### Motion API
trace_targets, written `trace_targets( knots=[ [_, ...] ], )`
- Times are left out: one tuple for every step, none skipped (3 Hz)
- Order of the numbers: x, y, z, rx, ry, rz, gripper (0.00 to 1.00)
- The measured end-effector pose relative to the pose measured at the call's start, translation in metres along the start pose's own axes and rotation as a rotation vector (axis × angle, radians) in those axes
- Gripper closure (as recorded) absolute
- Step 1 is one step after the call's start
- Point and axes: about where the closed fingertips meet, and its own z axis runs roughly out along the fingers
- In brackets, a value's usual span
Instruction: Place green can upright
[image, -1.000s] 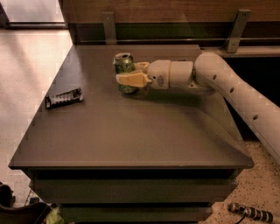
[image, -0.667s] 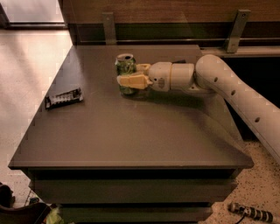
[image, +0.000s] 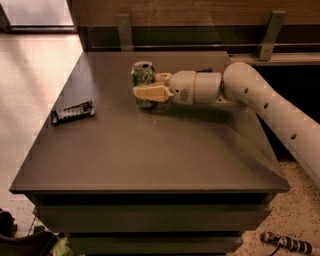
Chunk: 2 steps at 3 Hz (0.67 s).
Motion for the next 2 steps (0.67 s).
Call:
trace_targets(
  knots=[
    [-0.0004, 0.0001, 0.0000, 0.000, 0.000, 0.000, 0.36],
    [-0.0006, 0.0002, 0.0001, 0.000, 0.000, 0.000, 0.14]
  ],
)
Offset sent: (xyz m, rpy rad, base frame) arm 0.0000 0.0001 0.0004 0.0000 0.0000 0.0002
